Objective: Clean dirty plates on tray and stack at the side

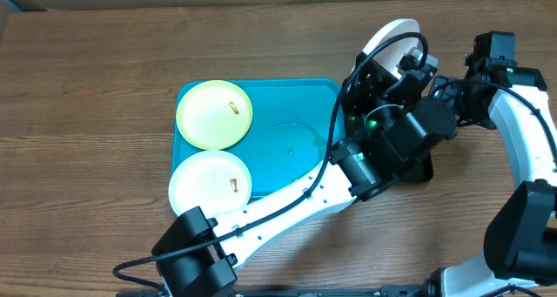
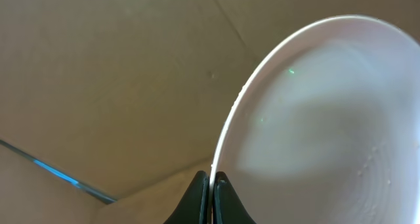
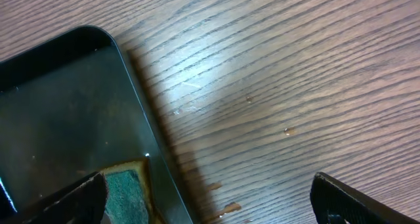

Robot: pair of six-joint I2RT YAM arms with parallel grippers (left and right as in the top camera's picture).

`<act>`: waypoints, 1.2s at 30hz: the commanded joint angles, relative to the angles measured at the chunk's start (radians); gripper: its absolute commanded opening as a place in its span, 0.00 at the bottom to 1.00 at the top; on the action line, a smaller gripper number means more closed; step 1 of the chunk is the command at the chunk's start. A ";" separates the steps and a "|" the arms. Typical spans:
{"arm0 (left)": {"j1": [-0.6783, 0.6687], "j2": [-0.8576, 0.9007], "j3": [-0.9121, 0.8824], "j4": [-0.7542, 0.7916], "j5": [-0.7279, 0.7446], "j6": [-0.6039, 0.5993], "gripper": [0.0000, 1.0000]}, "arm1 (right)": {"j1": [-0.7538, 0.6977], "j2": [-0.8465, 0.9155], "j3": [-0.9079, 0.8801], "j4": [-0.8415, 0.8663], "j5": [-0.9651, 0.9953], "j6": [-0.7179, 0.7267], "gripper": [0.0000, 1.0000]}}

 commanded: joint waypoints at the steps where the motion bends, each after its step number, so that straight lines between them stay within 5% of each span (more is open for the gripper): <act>1: 0.005 0.002 0.022 0.011 -0.025 0.016 0.04 | -0.002 -0.021 0.023 0.004 0.010 0.003 1.00; 11: 0.044 0.001 0.022 -0.166 0.048 -0.229 0.04 | -0.002 -0.021 0.023 0.004 0.011 0.003 1.00; 17: 0.170 -0.026 0.023 -0.454 0.334 -0.552 0.04 | -0.002 -0.021 0.023 0.003 0.010 0.003 1.00; 23: 0.500 -0.097 0.023 -0.631 1.002 -0.801 0.04 | -0.002 -0.021 0.023 0.004 0.011 0.003 1.00; 28: 0.842 -0.108 0.023 -0.730 1.423 -0.827 0.04 | -0.002 -0.021 0.023 0.003 0.010 0.003 1.00; 32: 1.096 -0.107 0.023 -0.849 1.539 -0.826 0.04 | -0.002 -0.021 0.023 0.003 0.011 0.003 1.00; 36: 1.320 -0.107 0.022 -0.980 1.410 -0.826 0.04 | -0.002 -0.021 0.023 0.003 0.011 0.003 1.00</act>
